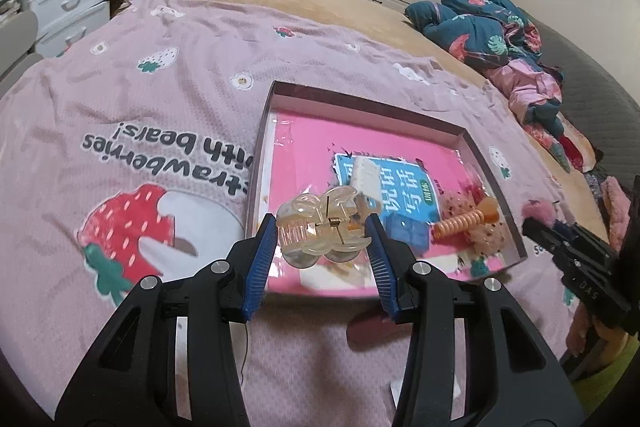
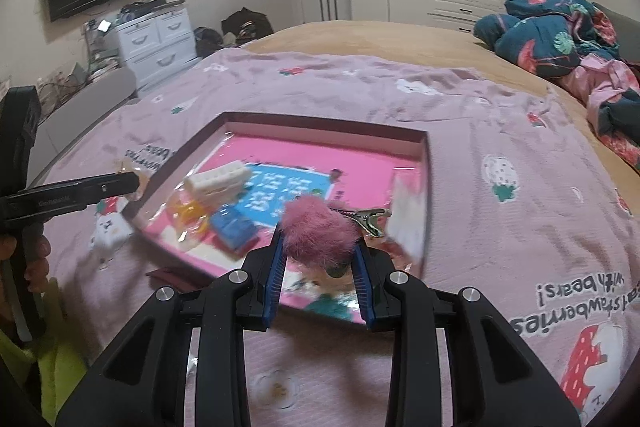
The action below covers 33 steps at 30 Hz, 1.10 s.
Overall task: Organize jewelry
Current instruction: 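Carry the pompom clip and claw clip into the tray box and open both grippers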
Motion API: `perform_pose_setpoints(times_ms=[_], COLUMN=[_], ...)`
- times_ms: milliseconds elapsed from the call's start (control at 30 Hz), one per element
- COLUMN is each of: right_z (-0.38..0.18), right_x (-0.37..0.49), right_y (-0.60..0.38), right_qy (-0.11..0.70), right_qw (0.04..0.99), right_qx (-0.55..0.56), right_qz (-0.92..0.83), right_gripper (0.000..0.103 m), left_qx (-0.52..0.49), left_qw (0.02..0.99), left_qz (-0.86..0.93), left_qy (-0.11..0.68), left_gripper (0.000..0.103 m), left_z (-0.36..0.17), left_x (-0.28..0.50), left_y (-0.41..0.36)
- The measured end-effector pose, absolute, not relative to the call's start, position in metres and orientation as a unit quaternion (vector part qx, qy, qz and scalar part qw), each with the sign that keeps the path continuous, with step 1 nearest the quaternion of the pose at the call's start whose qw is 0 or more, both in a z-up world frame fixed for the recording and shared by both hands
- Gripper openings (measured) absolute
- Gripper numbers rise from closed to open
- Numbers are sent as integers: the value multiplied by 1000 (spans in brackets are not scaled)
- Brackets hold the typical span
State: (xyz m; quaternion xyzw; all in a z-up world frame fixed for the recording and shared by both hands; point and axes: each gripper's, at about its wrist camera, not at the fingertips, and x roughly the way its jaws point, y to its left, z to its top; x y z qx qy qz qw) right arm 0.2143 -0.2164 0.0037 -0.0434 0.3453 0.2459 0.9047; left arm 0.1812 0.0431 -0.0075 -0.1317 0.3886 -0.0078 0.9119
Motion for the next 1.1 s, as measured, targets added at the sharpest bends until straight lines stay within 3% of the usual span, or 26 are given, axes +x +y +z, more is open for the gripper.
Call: perform_pose_setpoints(times_ms=[467,1100], right_z=[-8,-30], right_x=[245,224], right_y=[-225,-174], right_qy=[356,382], right_qw=[909,879], right_qx=[-42,-55], right_qz=[212,282], right_gripper=[29,30], left_qx=[-113,-113], left_qw=[909,904], left_qz=[6,0], left_qy=[401,413], left_gripper=[37,37], left_z=[-26,-43], left_x=[212,229], left_y=[40,41])
